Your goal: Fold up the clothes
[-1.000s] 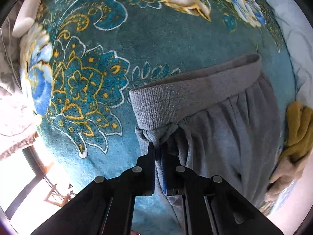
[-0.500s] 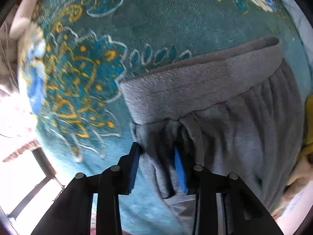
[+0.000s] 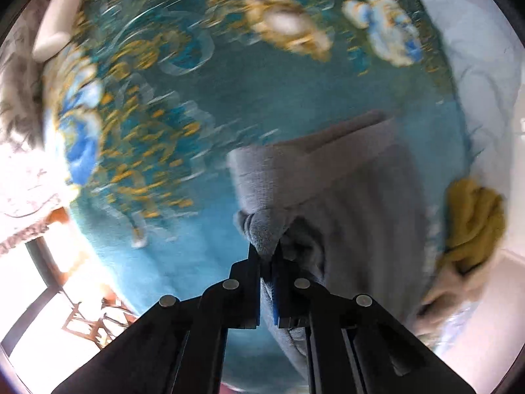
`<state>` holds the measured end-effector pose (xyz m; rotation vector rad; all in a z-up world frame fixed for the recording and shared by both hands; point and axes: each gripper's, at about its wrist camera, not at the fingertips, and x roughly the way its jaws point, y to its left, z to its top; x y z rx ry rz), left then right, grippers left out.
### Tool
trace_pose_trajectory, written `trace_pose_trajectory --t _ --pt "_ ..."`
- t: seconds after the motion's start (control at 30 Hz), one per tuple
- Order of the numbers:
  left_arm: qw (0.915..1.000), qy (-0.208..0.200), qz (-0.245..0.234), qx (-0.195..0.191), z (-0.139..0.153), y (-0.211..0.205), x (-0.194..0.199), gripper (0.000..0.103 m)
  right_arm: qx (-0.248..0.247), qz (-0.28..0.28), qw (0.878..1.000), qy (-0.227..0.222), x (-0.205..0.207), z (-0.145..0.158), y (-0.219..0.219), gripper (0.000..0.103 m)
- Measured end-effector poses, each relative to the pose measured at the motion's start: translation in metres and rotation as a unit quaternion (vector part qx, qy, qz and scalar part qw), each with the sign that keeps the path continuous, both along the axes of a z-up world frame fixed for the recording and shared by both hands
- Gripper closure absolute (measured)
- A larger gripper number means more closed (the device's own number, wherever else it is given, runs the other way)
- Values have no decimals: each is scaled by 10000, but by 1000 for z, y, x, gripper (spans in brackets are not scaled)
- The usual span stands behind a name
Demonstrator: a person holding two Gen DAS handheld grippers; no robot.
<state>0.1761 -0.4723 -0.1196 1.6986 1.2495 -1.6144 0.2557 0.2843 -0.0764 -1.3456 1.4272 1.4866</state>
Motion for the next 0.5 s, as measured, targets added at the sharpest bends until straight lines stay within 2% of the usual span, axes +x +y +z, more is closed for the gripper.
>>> trace_pose_trajectory --t 0.13,0.17,0.23,0.3,0.5 --pt "9994 197 77 258 17 3 -79 98 -34 244 9997 19 -83 10 9 93" --pt "9988 228 178 389 16 -9 -96 98 -63 256 9996 -33 -100 9 15 93" --pt "9968 184 445 639 13 -5 -133 98 -112 251 9995 -137 -131 8 22 93" --pt "9957 105 565 726 8 5 -160 98 -162 202 9994 -239 -152 1 30 93" --pt "9949 -77 724 694 -27 3 -185 98 -401 51 9975 -586 -183 -32 47 93"
